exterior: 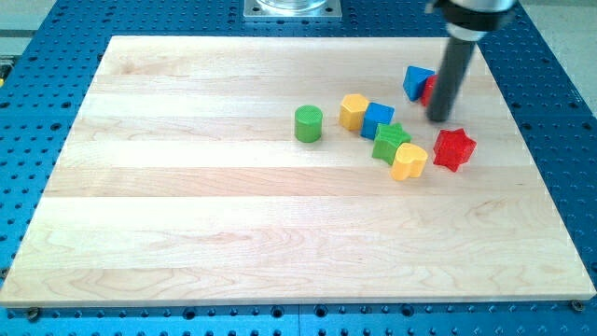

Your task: Push the red circle and blue triangle into the yellow hexagon

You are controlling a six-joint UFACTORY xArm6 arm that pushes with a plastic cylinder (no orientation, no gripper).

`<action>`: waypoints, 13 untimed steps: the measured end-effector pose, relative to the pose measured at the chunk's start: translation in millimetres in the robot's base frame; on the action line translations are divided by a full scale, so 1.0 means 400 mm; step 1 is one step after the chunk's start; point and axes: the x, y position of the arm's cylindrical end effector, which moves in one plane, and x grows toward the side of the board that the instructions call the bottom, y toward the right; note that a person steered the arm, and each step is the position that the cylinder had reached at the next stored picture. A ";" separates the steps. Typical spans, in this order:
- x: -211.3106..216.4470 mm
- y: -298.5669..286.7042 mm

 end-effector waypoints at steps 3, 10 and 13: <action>-0.100 0.155; -0.165 -0.236; -0.292 -0.295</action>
